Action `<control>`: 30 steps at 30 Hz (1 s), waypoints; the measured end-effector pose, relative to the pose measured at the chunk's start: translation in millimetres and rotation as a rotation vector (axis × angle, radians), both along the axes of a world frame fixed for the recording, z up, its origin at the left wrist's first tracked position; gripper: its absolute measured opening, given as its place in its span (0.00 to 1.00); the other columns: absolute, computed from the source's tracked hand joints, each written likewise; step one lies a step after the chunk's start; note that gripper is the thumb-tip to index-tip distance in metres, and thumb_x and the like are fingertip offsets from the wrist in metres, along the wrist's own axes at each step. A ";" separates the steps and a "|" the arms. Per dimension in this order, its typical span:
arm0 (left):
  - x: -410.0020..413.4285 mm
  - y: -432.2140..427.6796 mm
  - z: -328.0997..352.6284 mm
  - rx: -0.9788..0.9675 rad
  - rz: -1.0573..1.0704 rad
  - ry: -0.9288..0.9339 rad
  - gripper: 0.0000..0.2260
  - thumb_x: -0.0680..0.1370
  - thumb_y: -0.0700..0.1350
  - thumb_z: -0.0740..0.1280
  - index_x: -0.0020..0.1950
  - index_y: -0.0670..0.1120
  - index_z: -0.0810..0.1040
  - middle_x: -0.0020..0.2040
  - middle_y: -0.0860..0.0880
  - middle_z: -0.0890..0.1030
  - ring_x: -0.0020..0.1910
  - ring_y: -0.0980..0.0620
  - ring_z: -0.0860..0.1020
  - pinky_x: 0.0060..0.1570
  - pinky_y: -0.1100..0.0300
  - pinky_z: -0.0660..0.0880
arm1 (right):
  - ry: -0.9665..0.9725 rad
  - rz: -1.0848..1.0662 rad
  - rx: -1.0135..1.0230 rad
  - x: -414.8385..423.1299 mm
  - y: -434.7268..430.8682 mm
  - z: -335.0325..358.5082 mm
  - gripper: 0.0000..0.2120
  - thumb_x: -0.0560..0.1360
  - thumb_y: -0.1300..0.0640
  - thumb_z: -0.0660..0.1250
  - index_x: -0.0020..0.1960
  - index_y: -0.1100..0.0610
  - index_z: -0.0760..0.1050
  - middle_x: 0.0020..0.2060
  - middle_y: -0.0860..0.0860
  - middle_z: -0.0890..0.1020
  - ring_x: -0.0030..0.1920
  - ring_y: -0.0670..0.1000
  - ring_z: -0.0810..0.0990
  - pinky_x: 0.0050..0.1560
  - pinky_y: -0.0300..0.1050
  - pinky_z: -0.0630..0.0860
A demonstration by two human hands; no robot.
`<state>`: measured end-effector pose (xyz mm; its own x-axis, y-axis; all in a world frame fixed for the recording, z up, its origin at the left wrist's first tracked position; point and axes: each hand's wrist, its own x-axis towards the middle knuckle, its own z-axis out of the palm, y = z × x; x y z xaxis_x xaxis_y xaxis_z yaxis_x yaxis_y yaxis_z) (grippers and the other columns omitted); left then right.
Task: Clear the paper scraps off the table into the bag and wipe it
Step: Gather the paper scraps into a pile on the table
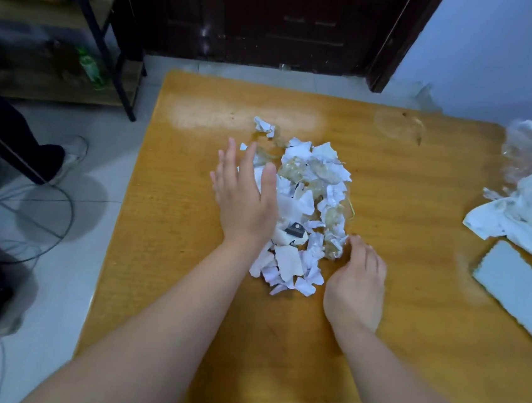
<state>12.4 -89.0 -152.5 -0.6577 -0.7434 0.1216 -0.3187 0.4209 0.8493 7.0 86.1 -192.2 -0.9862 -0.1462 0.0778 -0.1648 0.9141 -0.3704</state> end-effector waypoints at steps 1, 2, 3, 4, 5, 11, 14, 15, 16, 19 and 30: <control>-8.0 -10.0 0.7 0.025 -0.036 -0.029 0.26 0.80 0.58 0.48 0.75 0.50 0.65 0.79 0.49 0.55 0.79 0.49 0.49 0.75 0.52 0.40 | -0.004 0.005 0.010 0.9 -0.7 0.6 0.26 0.73 0.69 0.54 0.70 0.57 0.66 0.67 0.52 0.71 0.69 0.55 0.63 0.65 0.50 0.65; -18.0 -21.1 1.4 0.064 -0.069 -0.050 0.24 0.81 0.57 0.48 0.75 0.50 0.65 0.79 0.49 0.55 0.78 0.49 0.50 0.76 0.49 0.43 | -0.007 0.007 0.016 0.6 -1.2 0.7 0.26 0.73 0.69 0.54 0.70 0.57 0.66 0.67 0.52 0.71 0.69 0.55 0.63 0.65 0.50 0.65; -29.4 -32.1 2.3 0.099 -0.103 -0.076 0.23 0.83 0.56 0.49 0.75 0.49 0.64 0.79 0.49 0.56 0.78 0.49 0.51 0.76 0.48 0.46 | -0.009 0.007 0.023 -0.6 -1.1 0.6 0.26 0.73 0.68 0.55 0.70 0.57 0.66 0.67 0.52 0.71 0.69 0.56 0.64 0.65 0.50 0.65; -39.8 -42.5 3.7 0.118 -0.138 -0.111 0.23 0.83 0.56 0.49 0.75 0.49 0.64 0.79 0.49 0.56 0.78 0.49 0.52 0.76 0.49 0.47 | -0.011 0.007 0.029 -1.1 -1.4 0.5 0.25 0.73 0.68 0.55 0.70 0.57 0.66 0.67 0.52 0.71 0.69 0.56 0.64 0.65 0.50 0.65; -49.8 -51.6 4.5 0.124 -0.175 -0.147 0.23 0.83 0.56 0.49 0.76 0.48 0.63 0.79 0.49 0.56 0.78 0.50 0.52 0.75 0.51 0.48 | -0.012 0.007 0.031 -1.2 -1.9 0.8 0.25 0.73 0.68 0.56 0.69 0.57 0.67 0.67 0.52 0.71 0.69 0.56 0.64 0.65 0.51 0.65; -98.3 -90.1 -1.0 -0.035 -0.375 -0.369 0.25 0.82 0.59 0.48 0.77 0.52 0.61 0.80 0.50 0.54 0.79 0.50 0.49 0.75 0.51 0.46 | 0.048 -0.005 0.028 -1.4 -4.9 -1.7 0.26 0.69 0.63 0.48 0.65 0.58 0.71 0.62 0.53 0.76 0.65 0.59 0.70 0.61 0.53 0.71; -111.8 -90.8 -3.3 -0.032 -0.487 -0.407 0.26 0.82 0.60 0.47 0.76 0.51 0.63 0.78 0.50 0.60 0.77 0.48 0.56 0.74 0.51 0.52 | 0.066 -0.020 0.032 -2.5 -5.6 -2.9 0.27 0.68 0.62 0.48 0.64 0.56 0.71 0.61 0.53 0.77 0.62 0.58 0.72 0.58 0.53 0.73; -112.5 -86.6 -2.6 -0.015 -0.518 -0.408 0.25 0.82 0.60 0.48 0.74 0.49 0.67 0.76 0.48 0.65 0.75 0.47 0.62 0.72 0.53 0.57 | 0.072 -0.018 0.035 -2.6 -4.8 -2.2 0.27 0.67 0.62 0.48 0.64 0.55 0.70 0.60 0.52 0.77 0.62 0.58 0.72 0.57 0.52 0.74; -110.5 -81.7 -2.4 -0.012 -0.545 -0.412 0.25 0.83 0.59 0.48 0.72 0.48 0.70 0.73 0.46 0.70 0.71 0.46 0.67 0.68 0.54 0.62 | 0.076 -0.012 0.039 -2.4 -3.6 -2.1 0.27 0.67 0.61 0.48 0.64 0.55 0.70 0.60 0.52 0.77 0.62 0.57 0.71 0.57 0.52 0.74; -94.8 -68.5 -2.3 -0.055 -0.598 -0.401 0.24 0.83 0.57 0.50 0.68 0.47 0.74 0.66 0.46 0.78 0.65 0.45 0.74 0.61 0.54 0.68 | 0.057 0.000 0.049 -2.0 -2.6 -2.2 0.26 0.68 0.65 0.55 0.65 0.55 0.69 0.61 0.52 0.76 0.62 0.58 0.72 0.57 0.53 0.75; -29.8 -88.1 -22.8 0.292 -0.303 -0.080 0.22 0.83 0.57 0.49 0.73 0.50 0.67 0.71 0.51 0.71 0.71 0.52 0.68 0.70 0.52 0.65 | -0.057 -0.002 -0.136 -2.4 2.7 4.5 0.28 0.74 0.69 0.55 0.71 0.51 0.63 0.66 0.48 0.71 0.70 0.51 0.62 0.63 0.45 0.66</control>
<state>-17.3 -177.1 -175.3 -0.8505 -0.5109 -0.1250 -0.2870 0.2515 0.9243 4.6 88.8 -187.7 -0.9899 -0.1362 0.0404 -0.1380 0.8550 -0.4999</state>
